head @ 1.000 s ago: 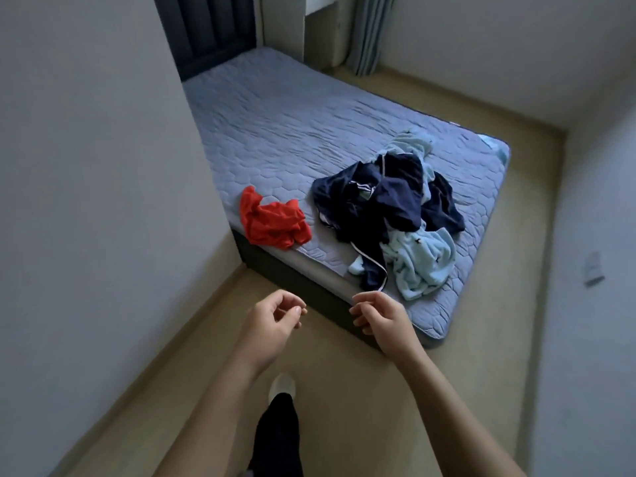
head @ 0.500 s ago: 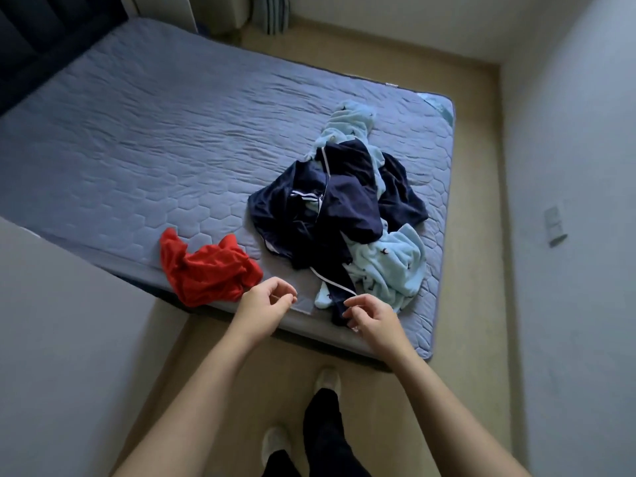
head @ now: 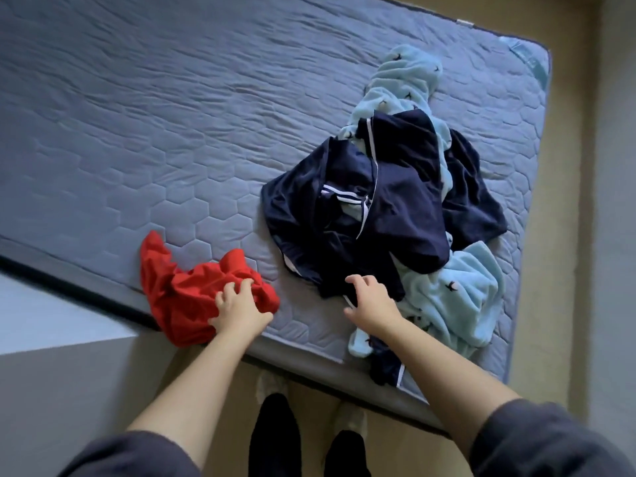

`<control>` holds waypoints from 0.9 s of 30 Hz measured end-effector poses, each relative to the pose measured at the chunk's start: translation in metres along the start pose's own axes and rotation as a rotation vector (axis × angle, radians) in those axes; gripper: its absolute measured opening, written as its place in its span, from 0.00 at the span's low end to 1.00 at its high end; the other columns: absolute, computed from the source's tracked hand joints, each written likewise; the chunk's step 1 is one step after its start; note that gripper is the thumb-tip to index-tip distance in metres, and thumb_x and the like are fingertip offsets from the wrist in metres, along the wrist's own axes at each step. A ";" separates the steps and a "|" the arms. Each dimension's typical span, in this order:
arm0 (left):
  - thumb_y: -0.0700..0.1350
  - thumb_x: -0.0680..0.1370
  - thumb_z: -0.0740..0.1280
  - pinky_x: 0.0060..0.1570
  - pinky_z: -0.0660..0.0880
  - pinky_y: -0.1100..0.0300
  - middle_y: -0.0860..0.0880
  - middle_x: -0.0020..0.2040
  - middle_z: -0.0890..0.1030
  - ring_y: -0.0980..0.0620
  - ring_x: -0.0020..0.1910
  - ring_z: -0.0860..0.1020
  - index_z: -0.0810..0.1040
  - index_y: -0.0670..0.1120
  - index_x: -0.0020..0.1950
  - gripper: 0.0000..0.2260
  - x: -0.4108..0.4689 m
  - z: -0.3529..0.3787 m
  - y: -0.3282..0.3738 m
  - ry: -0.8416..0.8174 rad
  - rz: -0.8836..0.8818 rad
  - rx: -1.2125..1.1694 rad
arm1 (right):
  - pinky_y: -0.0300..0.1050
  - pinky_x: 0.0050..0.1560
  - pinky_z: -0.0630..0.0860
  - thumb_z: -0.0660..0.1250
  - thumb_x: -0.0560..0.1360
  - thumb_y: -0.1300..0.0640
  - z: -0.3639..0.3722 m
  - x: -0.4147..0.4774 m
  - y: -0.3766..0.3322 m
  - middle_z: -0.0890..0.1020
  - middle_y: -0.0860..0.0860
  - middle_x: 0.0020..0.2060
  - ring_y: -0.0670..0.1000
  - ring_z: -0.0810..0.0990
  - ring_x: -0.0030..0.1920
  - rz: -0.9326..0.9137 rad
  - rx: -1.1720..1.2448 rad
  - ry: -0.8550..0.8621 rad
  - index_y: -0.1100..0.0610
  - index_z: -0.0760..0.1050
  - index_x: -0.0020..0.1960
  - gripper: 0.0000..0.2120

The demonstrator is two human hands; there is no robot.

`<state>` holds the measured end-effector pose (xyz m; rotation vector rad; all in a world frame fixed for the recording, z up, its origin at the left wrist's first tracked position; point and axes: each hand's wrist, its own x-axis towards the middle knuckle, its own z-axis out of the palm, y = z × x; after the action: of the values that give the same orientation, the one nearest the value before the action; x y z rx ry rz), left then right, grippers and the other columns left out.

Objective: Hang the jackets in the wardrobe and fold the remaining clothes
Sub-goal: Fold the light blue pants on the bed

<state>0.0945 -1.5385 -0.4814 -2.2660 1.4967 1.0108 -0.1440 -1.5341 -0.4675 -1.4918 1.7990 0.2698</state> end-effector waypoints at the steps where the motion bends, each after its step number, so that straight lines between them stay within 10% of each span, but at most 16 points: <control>1: 0.55 0.67 0.75 0.64 0.63 0.32 0.46 0.77 0.51 0.39 0.75 0.50 0.56 0.58 0.75 0.42 0.023 0.005 -0.010 -0.036 -0.042 0.078 | 0.59 0.62 0.69 0.67 0.73 0.54 0.007 0.022 -0.003 0.59 0.53 0.73 0.58 0.61 0.71 0.017 -0.056 0.014 0.47 0.57 0.74 0.32; 5: 0.60 0.64 0.77 0.62 0.59 0.25 0.49 0.76 0.32 0.36 0.75 0.37 0.35 0.64 0.74 0.56 0.105 0.030 -0.040 -0.185 -0.070 0.297 | 0.68 0.66 0.64 0.71 0.71 0.54 0.035 0.104 -0.020 0.41 0.51 0.77 0.62 0.45 0.76 0.055 -0.204 0.024 0.40 0.45 0.77 0.45; 13: 0.56 0.69 0.74 0.59 0.69 0.33 0.47 0.76 0.31 0.36 0.76 0.43 0.32 0.64 0.73 0.53 0.185 0.083 -0.077 -0.042 0.170 0.518 | 0.51 0.50 0.76 0.73 0.69 0.57 0.095 0.192 -0.037 0.36 0.58 0.76 0.61 0.70 0.61 0.074 -0.241 0.061 0.37 0.39 0.76 0.52; 20: 0.40 0.78 0.59 0.51 0.73 0.47 0.45 0.66 0.68 0.43 0.60 0.69 0.68 0.57 0.68 0.20 0.226 0.071 -0.080 0.188 0.420 0.622 | 0.51 0.46 0.73 0.60 0.74 0.66 0.124 0.233 -0.061 0.74 0.60 0.54 0.64 0.78 0.51 0.218 0.007 0.268 0.58 0.74 0.54 0.11; 27: 0.37 0.77 0.60 0.45 0.71 0.46 0.39 0.57 0.73 0.37 0.53 0.72 0.75 0.46 0.58 0.12 0.260 -0.073 -0.048 0.477 0.497 0.651 | 0.47 0.50 0.70 0.66 0.69 0.65 0.088 0.242 -0.200 0.82 0.60 0.48 0.60 0.79 0.53 -0.168 0.545 0.280 0.62 0.79 0.49 0.09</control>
<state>0.2277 -1.7418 -0.6086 -1.7497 2.2348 -0.0055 0.0698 -1.7198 -0.6292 -1.3109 1.7528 -0.5006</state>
